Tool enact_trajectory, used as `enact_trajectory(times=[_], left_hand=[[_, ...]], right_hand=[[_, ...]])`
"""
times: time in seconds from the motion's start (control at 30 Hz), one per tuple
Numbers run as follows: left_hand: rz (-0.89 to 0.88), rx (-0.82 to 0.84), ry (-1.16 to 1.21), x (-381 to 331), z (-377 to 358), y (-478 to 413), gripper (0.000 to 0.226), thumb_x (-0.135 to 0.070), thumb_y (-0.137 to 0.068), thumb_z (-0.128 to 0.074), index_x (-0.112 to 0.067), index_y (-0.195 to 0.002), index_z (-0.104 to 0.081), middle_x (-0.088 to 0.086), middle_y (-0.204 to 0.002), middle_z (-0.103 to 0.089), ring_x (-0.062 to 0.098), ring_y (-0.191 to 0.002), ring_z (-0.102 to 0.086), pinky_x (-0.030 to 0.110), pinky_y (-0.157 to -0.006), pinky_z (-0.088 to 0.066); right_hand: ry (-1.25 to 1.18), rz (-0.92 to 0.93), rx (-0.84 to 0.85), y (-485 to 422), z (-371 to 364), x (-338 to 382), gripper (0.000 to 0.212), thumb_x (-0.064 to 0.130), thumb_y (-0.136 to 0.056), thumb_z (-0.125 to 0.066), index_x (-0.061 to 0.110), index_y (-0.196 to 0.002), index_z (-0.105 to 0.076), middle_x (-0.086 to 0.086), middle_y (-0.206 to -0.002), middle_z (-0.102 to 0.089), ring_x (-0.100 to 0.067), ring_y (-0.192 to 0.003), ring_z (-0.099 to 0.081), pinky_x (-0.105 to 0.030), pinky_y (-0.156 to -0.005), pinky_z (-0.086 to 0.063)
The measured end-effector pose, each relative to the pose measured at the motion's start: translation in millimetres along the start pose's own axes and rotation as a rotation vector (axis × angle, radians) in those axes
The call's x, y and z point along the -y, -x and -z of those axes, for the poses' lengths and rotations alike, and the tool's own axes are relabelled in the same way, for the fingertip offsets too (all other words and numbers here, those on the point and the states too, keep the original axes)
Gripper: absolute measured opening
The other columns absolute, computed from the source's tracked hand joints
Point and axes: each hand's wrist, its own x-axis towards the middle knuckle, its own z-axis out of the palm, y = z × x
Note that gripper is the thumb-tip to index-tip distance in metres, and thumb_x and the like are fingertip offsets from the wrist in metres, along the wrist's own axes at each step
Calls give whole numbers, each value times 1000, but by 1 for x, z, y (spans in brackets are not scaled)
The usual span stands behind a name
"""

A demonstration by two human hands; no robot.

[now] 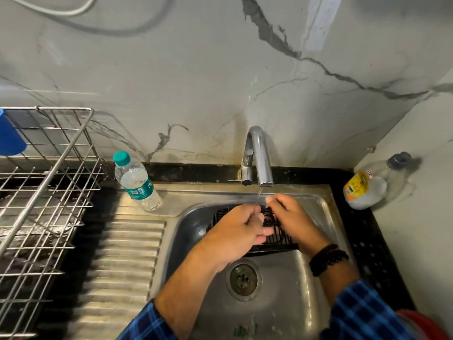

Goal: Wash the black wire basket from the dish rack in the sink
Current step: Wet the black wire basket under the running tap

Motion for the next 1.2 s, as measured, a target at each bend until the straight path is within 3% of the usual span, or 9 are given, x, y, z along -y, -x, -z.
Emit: enact_trajectory(times=[0.1, 0.23, 0.37, 0.53, 0.73, 0.9, 0.97, 1.07, 1.2], left_hand=[[-138, -2, -182, 4, 10, 14, 41, -24, -106, -47, -30, -147, -47, -15, -117, -62, 4, -100, -72, 24, -85, -60], [-383, -406, -555, 30, 23, 27, 34, -43, -100, -44, -44, -131, -57, -17, -101, -73, -4, -84, -72, 31, -72, -63], [-414, -642, -362, 42, 41, 29, 31, -36, -98, -51, -37, -127, -61, -16, -104, -74, -3, -91, -71, 26, -78, -60], [78, -329, -22, 62, 52, -11, 53, -66, -97, -39, -31, -127, -65, -8, -129, -67, 13, -123, -60, 43, -114, -40], [103, -429, -64, 60, 27, -35, 59, -76, -88, -29, -36, -72, -69, -4, -100, -69, 17, -103, -62, 40, -100, -44], [30, -392, -5, 54, 4, -24, 40, -51, -106, -32, -32, -91, -64, -15, -95, -66, -2, -92, -57, 19, -81, -41], [-53, -374, -37, 53, -8, -22, 43, -42, -108, -32, -22, -94, -67, -4, -95, -71, -4, -80, -58, 13, -70, -45], [-108, -324, 20, 50, -14, -15, 40, -32, -110, -32, -28, -91, -67, -3, -91, -73, -2, -79, -67, 13, -70, -50], [-203, -411, -93, 69, -13, -1, 36, -36, -107, -35, -25, -88, -64, -3, -91, -66, 9, -89, -62, 12, -72, -42]], right_hand=[[40, 35, 41, -1, -6, 7, 24, 20, -107, -43, 15, -99, -65, 1, -90, -66, -10, -79, -61, -9, -59, -48], [176, 61, 36, -8, -23, 9, 29, 23, -108, -37, 25, -110, -66, 7, -110, -65, -7, -99, -59, -29, -84, -52], [207, -44, -106, -9, -8, -2, 31, 24, -108, -36, 26, -104, -67, 8, -104, -63, -9, -92, -57, -38, -85, -54], [119, -163, -124, -9, 2, -8, 35, 32, -106, -38, 36, -91, -69, 4, -107, -67, -21, -97, -63, -54, -86, -59], [29, -159, -171, -6, -1, -5, 33, 25, -109, -35, 19, -103, -67, 5, -110, -64, -17, -91, -59, -51, -83, -58], [329, -121, -272, -2, -8, 20, 60, 53, -106, -20, 21, -93, -69, -2, -86, -64, -9, -70, -54, -26, -63, -43], [646, -30, -271, 7, -28, 29, 73, 65, -99, -8, 25, -90, -69, 5, -90, -63, -14, -94, -60, -43, -90, -47], [964, 154, -183, 20, -47, 40, 51, 58, -100, -19, 35, -100, -64, 18, -106, -65, -10, -112, -55, -57, -112, -21], [859, 120, 46, 23, -12, 39, 60, 66, -100, -21, 28, -79, -64, 10, -78, -64, -5, -75, -59, -39, -96, -49]])
